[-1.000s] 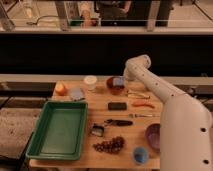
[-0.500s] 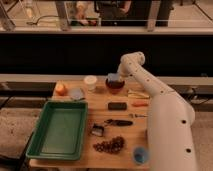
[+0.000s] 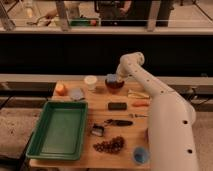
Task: Wipe red bowl with sponge
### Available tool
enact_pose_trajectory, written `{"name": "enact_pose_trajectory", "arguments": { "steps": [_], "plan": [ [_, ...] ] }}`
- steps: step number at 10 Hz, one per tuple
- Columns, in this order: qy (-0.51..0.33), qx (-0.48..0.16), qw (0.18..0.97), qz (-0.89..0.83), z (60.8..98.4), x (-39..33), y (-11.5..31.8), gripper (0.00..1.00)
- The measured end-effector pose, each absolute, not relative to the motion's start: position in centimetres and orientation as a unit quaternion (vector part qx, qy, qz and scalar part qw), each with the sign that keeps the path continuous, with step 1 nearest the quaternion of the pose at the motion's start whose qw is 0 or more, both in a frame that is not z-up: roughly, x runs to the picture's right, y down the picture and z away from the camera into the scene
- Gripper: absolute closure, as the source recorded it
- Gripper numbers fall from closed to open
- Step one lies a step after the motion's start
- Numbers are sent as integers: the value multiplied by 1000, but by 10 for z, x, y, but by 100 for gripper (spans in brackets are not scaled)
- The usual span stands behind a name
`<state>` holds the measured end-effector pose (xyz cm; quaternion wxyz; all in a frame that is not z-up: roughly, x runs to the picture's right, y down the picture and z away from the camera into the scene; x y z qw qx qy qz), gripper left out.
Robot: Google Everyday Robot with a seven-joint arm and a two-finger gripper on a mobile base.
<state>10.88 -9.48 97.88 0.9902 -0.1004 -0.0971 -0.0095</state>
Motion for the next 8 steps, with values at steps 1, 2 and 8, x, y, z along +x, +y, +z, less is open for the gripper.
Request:
{"name": "enact_pose_trajectory", "arguments": {
  "steps": [1, 2, 8],
  "plan": [
    [-99, -100, 990, -8, 974, 110, -92, 100],
    [-100, -100, 990, -8, 971, 111, -90, 100],
    [-108, -106, 989, -5, 950, 111, -76, 100]
  ]
}}
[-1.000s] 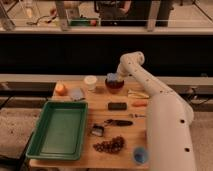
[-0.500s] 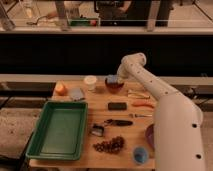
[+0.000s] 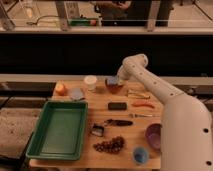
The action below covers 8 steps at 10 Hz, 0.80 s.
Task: Wipe red bowl with sponge
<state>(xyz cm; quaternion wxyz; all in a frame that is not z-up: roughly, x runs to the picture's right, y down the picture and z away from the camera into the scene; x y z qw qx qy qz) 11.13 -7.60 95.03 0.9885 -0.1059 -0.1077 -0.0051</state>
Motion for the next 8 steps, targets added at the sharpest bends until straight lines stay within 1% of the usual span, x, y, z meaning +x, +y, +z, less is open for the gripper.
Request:
{"name": "enact_pose_trajectory", "arguments": {
  "steps": [5, 8],
  "plan": [
    [-89, -113, 990, 2, 943, 132, -67, 100],
    [-74, -118, 990, 10, 951, 148, -63, 100]
  ]
}}
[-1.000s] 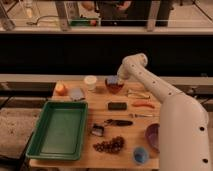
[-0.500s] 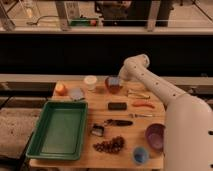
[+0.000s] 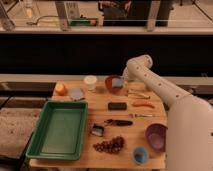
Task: Wipe red bowl with sponge
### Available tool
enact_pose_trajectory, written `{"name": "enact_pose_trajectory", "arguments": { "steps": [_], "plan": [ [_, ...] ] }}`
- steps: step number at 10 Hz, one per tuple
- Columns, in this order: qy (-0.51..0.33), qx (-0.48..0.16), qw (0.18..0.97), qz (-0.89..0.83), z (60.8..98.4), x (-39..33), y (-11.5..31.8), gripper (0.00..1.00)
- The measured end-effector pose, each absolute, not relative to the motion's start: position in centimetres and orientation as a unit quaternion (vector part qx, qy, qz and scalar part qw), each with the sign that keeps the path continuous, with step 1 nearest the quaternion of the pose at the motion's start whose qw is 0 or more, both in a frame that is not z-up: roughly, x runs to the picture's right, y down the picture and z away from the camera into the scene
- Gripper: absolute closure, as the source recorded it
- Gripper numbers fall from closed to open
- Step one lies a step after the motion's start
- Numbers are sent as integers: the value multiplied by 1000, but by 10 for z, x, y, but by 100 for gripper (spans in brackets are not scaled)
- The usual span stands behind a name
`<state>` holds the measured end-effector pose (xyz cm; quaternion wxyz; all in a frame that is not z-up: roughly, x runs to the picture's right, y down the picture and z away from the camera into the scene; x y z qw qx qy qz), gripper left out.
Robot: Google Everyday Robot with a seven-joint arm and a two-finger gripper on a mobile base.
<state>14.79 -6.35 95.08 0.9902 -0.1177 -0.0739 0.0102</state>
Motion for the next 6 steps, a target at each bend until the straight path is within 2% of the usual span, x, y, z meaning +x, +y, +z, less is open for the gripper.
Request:
{"name": "enact_pose_trajectory", "arguments": {
  "steps": [6],
  "plan": [
    [-92, -104, 990, -1, 974, 116, -92, 100]
  ]
}}
